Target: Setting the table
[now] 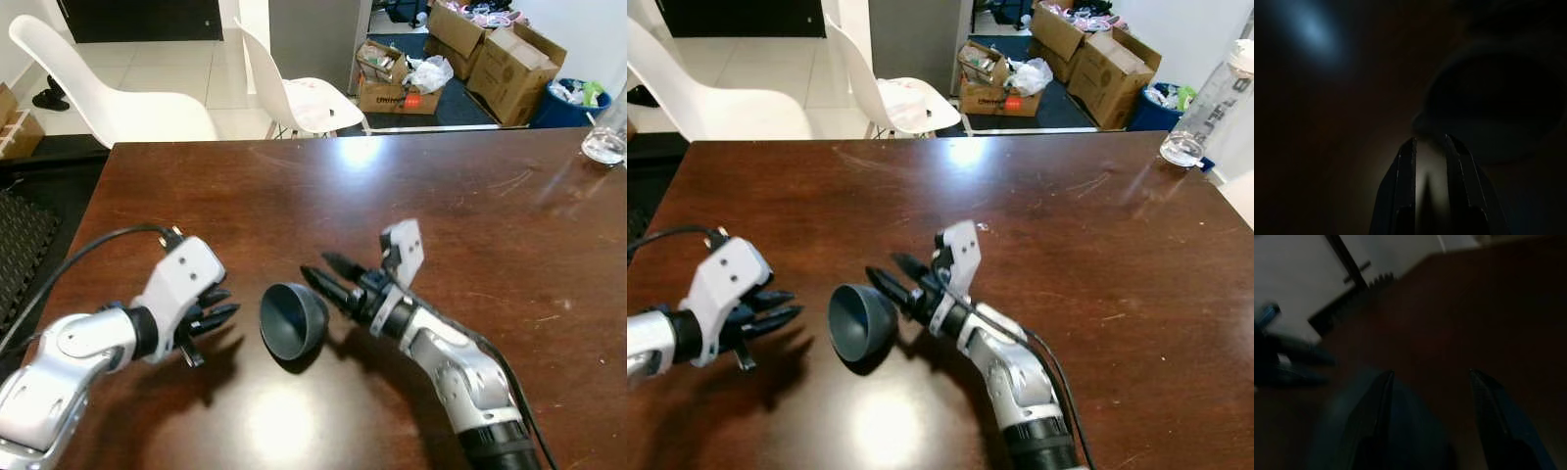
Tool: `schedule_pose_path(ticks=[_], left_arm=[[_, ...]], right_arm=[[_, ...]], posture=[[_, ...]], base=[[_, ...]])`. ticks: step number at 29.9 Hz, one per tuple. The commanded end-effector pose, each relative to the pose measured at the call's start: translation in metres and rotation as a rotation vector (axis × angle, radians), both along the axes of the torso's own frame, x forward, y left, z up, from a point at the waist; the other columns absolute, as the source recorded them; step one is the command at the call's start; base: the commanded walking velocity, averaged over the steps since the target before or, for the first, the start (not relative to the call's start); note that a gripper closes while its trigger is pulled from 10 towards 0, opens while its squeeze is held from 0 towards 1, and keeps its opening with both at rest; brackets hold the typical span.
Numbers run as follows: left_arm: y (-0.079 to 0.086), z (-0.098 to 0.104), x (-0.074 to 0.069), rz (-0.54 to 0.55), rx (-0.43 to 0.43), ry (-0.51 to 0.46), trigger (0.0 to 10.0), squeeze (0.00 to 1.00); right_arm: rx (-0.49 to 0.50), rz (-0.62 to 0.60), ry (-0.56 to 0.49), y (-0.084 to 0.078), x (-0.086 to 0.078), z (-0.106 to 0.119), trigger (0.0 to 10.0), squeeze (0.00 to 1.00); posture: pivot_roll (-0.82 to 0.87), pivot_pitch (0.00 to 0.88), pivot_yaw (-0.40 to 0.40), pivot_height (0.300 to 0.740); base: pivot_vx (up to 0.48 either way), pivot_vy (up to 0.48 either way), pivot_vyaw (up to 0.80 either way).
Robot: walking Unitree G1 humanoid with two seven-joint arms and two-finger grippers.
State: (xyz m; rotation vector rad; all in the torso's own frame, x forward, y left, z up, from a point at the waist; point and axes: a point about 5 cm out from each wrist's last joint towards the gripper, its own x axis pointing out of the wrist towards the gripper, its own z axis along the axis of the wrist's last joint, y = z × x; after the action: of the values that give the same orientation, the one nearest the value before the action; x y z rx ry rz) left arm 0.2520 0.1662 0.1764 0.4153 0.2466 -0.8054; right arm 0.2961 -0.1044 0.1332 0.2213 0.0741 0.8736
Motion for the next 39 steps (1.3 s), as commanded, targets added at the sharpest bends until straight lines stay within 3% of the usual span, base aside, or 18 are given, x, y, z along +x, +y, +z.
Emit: schedule_pose_path(ticks=[1,8,20,28,32,35,36,37,38,39], left_arm=[[-0.007,-0.001,-0.004,-0.027,-0.004,0.009,10.0,0.0],[-0.048,-0.006,0.003,-0.094,-0.097,-0.002,10.0,0.0],[-0.09,0.016,0.001,-0.242,-0.212,-0.022,10.0,0.0],[-0.098,0.01,0.007,-0.223,-0.205,-0.026,10.0,0.0],[-0.081,0.017,0.019,-0.123,-0.204,-0.066,10.0,0.0],[-0.047,0.029,0.029,0.012,-0.246,-0.093,10.0,0.0],[-0.047,0.029,0.029,0.012,-0.246,-0.093,10.0,0.0],[-0.033,0.032,0.028,0.048,-0.25,-0.096,10.0,0.0],[0.0,0.03,0.022,0.11,-0.175,-0.105,10.0,0.0],[0.017,0.022,0.018,0.147,-0.088,-0.106,10.0,0.0]], right_arm=[[-0.025,0.016,0.003,0.0,-0.004,-0.003,10.0,0.0],[-0.085,-0.031,0.022,-0.018,-0.007,-0.011,10.0,0.0],[-0.054,-0.044,0.045,-0.011,-0.005,-0.016,10.0,0.0],[-0.042,-0.061,0.045,-0.011,-0.006,-0.015,10.0,0.0],[-0.047,-0.093,0.019,-0.023,-0.006,-0.008,10.0,0.0],[-0.039,-0.14,-0.025,-0.036,-0.006,0.004,10.0,0.0],[-0.039,-0.14,-0.025,-0.036,-0.006,0.004,10.0,0.0],[-0.025,-0.157,-0.043,-0.041,-0.007,0.01,10.0,0.0],[0.004,-0.176,-0.076,-0.047,-0.011,0.023,10.0,0.0],[0.012,-0.176,-0.086,-0.048,-0.014,0.027,10.0,0.0]], posture=[[0.01,0.097,0.064,0.74],[-0.02,0.098,0.059,0.74],[-0.02,0.095,0.067,0.74],[-0.03,0.095,0.072,0.74],[-0.03,0.097,0.072,0.74],[-0.02,0.097,0.073,0.74],[-0.02,0.097,0.073,0.74],[-0.01,0.098,0.073,0.74],[-0.01,0.098,0.073,0.74],[0.0,0.099,0.069,0.74]], base=[[0.0,0.0,0.0],[0.0,0.0,0.0],[0.0,0.0,0.0],[0.0,0.0,0.0],[0.0,0.0,0.0],[0.0,0.0,0.0],[0.0,0.0,0.0],[0.0,0.0,0.0],[0.0,0.0,0.0],[0.0,0.0,0.0]])
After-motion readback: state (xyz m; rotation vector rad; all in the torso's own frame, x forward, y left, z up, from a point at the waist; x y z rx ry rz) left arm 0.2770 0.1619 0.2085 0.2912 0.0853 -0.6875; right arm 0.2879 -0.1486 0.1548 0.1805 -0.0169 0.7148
